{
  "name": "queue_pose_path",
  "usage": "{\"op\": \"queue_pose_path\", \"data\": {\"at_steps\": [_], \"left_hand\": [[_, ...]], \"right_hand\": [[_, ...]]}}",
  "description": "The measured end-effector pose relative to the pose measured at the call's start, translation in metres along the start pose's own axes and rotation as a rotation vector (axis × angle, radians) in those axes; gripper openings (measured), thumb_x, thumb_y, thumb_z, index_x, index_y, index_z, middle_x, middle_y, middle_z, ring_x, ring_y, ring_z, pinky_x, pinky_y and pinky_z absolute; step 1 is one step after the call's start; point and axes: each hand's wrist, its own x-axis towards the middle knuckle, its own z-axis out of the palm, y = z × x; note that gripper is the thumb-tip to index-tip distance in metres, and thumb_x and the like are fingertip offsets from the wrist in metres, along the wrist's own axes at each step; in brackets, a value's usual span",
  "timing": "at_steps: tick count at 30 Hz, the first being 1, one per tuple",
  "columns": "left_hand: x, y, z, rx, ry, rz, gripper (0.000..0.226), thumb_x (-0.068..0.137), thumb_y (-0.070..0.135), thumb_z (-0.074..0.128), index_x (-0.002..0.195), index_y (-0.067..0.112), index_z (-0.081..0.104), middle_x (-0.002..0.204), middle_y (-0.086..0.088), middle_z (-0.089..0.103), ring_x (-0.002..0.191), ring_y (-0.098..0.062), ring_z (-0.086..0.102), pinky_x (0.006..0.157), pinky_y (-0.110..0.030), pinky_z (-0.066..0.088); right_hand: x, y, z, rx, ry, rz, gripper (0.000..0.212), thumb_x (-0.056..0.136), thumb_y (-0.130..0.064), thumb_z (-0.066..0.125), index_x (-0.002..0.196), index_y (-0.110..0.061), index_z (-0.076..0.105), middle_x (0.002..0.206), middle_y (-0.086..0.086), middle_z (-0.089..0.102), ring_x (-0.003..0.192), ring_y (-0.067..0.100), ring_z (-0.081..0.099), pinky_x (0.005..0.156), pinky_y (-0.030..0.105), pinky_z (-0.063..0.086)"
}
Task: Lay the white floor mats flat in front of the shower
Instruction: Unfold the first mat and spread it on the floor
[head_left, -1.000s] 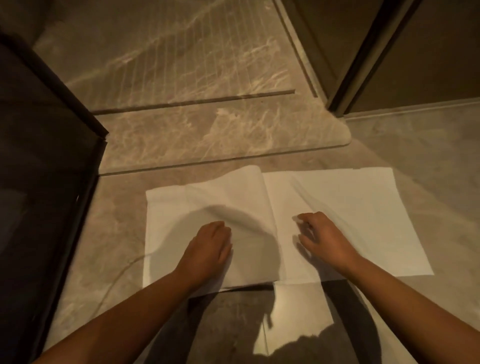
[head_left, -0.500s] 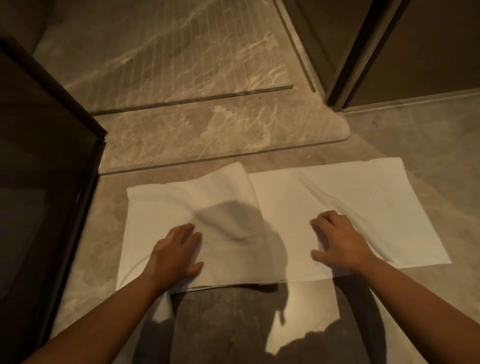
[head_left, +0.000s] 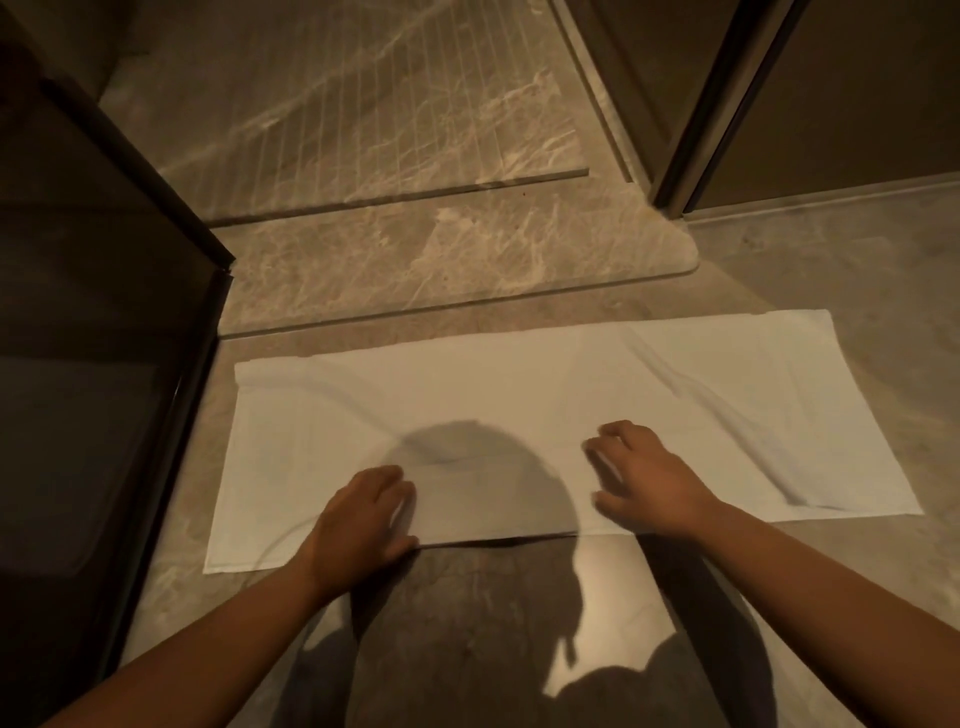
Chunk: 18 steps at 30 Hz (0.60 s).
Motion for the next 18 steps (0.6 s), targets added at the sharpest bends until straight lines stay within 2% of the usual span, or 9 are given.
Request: {"op": "queue_pose_path", "data": {"at_steps": [2, 4, 8, 11, 12, 15, 18], "left_hand": [[-0.004, 0.011, -0.001, 0.012, -0.006, 0.073, 0.065, 0.049, 0.046, 0.084, 0.101, 0.016, 0.06, 0.106, -0.011, 0.065, 0.099, -0.021, 0.052, 0.069, -0.032, 0.054], [-0.006, 0.014, -0.002, 0.033, -0.021, 0.08, 0.065, 0.05, 0.051, 0.082, 0.101, 0.021, 0.054, 0.107, -0.008, 0.064, 0.098, -0.017, 0.047, 0.068, -0.029, 0.054], [-0.007, 0.011, -0.002, -0.013, -0.008, 0.084, 0.057, 0.053, 0.036, 0.085, 0.098, 0.017, 0.054, 0.106, -0.013, 0.064, 0.093, -0.027, 0.062, 0.067, -0.033, 0.054], [-0.006, 0.012, -0.002, -0.068, 0.073, 0.083, 0.029, 0.066, 0.026, 0.073, 0.088, 0.013, 0.059, 0.1, -0.013, 0.064, 0.094, -0.02, 0.052, 0.065, -0.03, 0.053], [-0.005, 0.013, -0.003, -0.087, 0.088, 0.083, 0.025, 0.066, 0.022, 0.073, 0.085, 0.012, 0.061, 0.098, -0.013, 0.064, 0.092, -0.019, 0.05, 0.063, -0.03, 0.052], [-0.004, 0.018, -0.007, -0.111, 0.051, 0.054, 0.029, 0.054, 0.014, 0.086, 0.075, 0.009, 0.067, 0.09, -0.012, 0.067, 0.081, -0.023, 0.063, 0.058, -0.027, 0.052], [0.0, 0.016, -0.007, -0.168, 0.057, -0.019, 0.017, 0.067, 0.016, 0.077, 0.08, 0.009, 0.069, 0.091, -0.009, 0.067, 0.081, -0.022, 0.064, 0.064, -0.023, 0.048]], "right_hand": [[0.001, -0.009, 0.005, -0.024, -0.047, -0.066, 0.062, 0.083, -0.035, 0.059, 0.137, -0.019, 0.033, 0.145, 0.006, 0.027, 0.133, 0.023, 0.025, 0.099, 0.037, 0.041], [0.001, -0.014, 0.009, -0.036, -0.086, -0.083, 0.064, 0.083, -0.035, 0.058, 0.138, -0.018, 0.03, 0.148, 0.006, 0.024, 0.135, 0.023, 0.021, 0.101, 0.037, 0.039], [-0.001, -0.013, 0.012, -0.019, -0.092, -0.068, 0.065, 0.083, -0.034, 0.059, 0.138, -0.015, 0.03, 0.151, 0.007, 0.019, 0.139, 0.023, 0.015, 0.104, 0.037, 0.038], [-0.001, -0.014, 0.013, -0.019, -0.083, -0.056, 0.065, 0.083, -0.034, 0.06, 0.138, -0.015, 0.031, 0.152, 0.006, 0.017, 0.14, 0.022, 0.012, 0.103, 0.037, 0.039], [0.0, -0.016, 0.014, -0.02, -0.083, -0.051, 0.066, 0.083, -0.035, 0.06, 0.138, -0.016, 0.031, 0.152, 0.006, 0.017, 0.14, 0.022, 0.012, 0.102, 0.037, 0.04], [0.002, -0.021, 0.014, -0.004, -0.085, -0.03, 0.068, 0.081, -0.038, 0.062, 0.138, -0.017, 0.031, 0.151, 0.006, 0.017, 0.139, 0.023, 0.011, 0.102, 0.037, 0.04], [0.005, -0.024, 0.013, 0.039, -0.081, -0.017, 0.073, 0.078, -0.043, 0.064, 0.139, -0.019, 0.03, 0.15, 0.007, 0.021, 0.138, 0.023, 0.013, 0.105, 0.038, 0.036]]}}
